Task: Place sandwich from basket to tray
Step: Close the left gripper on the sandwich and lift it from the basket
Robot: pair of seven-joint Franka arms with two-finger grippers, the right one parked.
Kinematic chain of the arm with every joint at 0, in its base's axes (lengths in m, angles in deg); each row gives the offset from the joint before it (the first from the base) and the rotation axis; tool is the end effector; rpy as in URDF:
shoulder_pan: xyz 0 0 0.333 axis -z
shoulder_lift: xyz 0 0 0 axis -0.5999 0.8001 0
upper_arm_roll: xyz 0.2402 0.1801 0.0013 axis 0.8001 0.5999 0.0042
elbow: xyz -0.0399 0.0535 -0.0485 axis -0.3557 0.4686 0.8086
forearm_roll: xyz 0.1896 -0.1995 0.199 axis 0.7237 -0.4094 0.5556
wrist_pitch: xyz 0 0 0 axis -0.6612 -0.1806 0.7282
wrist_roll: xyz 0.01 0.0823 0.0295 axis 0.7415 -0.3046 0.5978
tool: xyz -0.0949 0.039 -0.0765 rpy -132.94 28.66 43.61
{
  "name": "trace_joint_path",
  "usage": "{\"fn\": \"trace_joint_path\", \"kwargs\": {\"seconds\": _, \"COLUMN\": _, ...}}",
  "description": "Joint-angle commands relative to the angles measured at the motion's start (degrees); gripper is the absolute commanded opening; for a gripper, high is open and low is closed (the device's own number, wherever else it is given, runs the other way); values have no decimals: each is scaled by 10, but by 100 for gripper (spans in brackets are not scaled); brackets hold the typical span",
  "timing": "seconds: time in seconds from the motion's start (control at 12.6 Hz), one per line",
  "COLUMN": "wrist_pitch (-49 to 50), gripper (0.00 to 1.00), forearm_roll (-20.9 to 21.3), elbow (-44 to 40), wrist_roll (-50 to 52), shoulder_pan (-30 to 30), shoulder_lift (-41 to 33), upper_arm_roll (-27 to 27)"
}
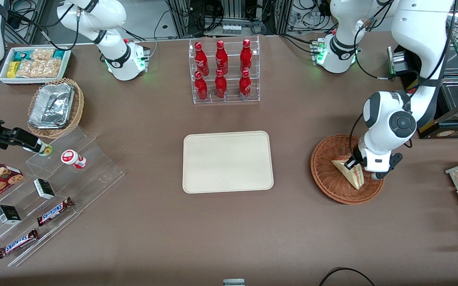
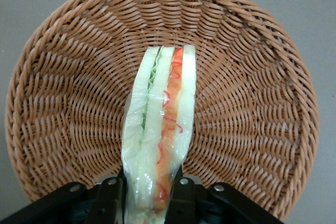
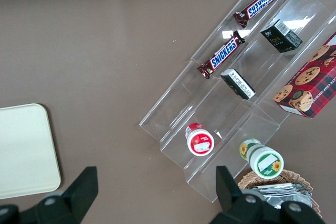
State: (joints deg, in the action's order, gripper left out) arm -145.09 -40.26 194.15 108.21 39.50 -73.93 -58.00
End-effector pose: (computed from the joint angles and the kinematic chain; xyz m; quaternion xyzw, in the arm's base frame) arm 0.5198 -0.0599 0.2727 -0.9436 -0.3309 0.0069 0.0059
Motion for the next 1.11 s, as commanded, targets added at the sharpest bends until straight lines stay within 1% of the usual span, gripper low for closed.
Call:
{"fn": "trace_joint_path", "kwargs": {"seconds": 0.0, "wrist_pitch": 89, "gripper": 0, "forearm_roll": 4, "elbow": -47, "wrist_roll": -33, "shoulder_pan": 3, "shoulder_lift": -19, "upper_arm_roll": -4}}
{"fn": "trace_joint_path", "kwargs": {"seconds": 0.24, "wrist_pitch": 156, "gripper": 0, "forearm_roll": 3, "elbow": -97, "wrist_roll": -85, "shoulder_pan": 3, "shoulder_lift": -19, "upper_arm_roll": -20}}
{"fn": "trace_joint_path", "kwargs": {"seconds": 0.47, "wrist_pitch": 196, "gripper": 0, "forearm_roll": 2, "elbow": -127, "wrist_roll": -140, "shoulder_pan": 3, "shoulder_lift": -18, "upper_arm_roll": -54}}
{"fn": "trace_joint_path", "kwargs": {"seconds": 0.71, "wrist_pitch": 196, "gripper": 0, "forearm_roll": 3, "elbow": -146, "wrist_roll": -146, "shoulder_pan": 3, "shoulder_lift": -5, "upper_arm_roll": -113}}
{"fn": "trace_joint_path", "kwargs": {"seconds": 0.95, "wrist_pitch": 197, "gripper": 0, "forearm_roll": 11, "elbow": -188, "wrist_roll": -129, "shoulder_pan": 8, "shoulder_lift": 32, "upper_arm_roll": -171}}
{"fn": "trace_joint_path", "kwargs": {"seconds": 1.03, "wrist_pitch": 199, "gripper": 0, "forearm_roll": 32, "elbow": -207, "wrist_roll": -94, "shoulder_pan": 40, "shoulder_lift": 50, "upper_arm_roll": -175}}
